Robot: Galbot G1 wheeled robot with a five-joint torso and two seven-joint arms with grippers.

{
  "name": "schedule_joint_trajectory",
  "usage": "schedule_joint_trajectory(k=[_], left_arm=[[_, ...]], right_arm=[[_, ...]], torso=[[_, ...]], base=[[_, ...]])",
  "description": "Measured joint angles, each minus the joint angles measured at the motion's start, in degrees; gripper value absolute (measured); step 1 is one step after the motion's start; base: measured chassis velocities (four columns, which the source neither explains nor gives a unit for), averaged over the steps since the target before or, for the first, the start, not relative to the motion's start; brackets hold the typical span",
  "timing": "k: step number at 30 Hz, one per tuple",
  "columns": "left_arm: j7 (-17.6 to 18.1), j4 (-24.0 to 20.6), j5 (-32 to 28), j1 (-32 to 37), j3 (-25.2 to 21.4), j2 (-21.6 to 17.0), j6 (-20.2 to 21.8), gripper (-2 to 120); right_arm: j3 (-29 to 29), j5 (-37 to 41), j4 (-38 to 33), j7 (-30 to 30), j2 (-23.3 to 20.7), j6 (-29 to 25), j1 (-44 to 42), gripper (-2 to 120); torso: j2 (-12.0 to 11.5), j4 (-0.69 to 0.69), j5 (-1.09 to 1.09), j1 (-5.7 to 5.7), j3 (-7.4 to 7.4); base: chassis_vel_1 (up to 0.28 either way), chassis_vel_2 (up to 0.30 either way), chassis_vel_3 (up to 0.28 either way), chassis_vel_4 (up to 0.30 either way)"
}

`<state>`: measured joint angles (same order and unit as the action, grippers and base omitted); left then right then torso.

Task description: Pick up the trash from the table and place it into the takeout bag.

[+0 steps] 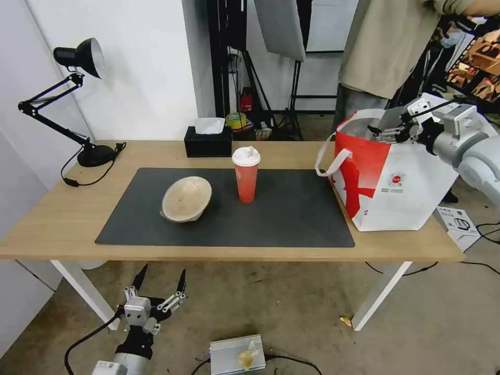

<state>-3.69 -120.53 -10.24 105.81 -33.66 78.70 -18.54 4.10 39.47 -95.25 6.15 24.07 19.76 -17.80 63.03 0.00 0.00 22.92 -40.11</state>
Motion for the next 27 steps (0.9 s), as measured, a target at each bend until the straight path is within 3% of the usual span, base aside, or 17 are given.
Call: schedule_joint_trajectory(k=[17, 27], left_arm=[[0.0, -2.2, -0.2, 1.4, -1.4, 0.6, -0.3, 100], [-0.1, -3.7, 0.0, 2.3, -2.4, 0.9, -1.4, 100]], right_arm=[[-0.2, 2.3, -5.6, -5.1, 0.8, -0.1, -0.2, 100], [0.2, 4.8, -7.9, -10.2, 4.0, -2.3, -0.1, 100]], torso=[[0.0, 0.00, 0.00, 0.00, 0.00], [0.0, 0.00, -0.01, 0.00, 0.00]], base=[[0.000, 0.000, 0.000, 0.000], [0.000, 0.000, 0.000, 0.000]])
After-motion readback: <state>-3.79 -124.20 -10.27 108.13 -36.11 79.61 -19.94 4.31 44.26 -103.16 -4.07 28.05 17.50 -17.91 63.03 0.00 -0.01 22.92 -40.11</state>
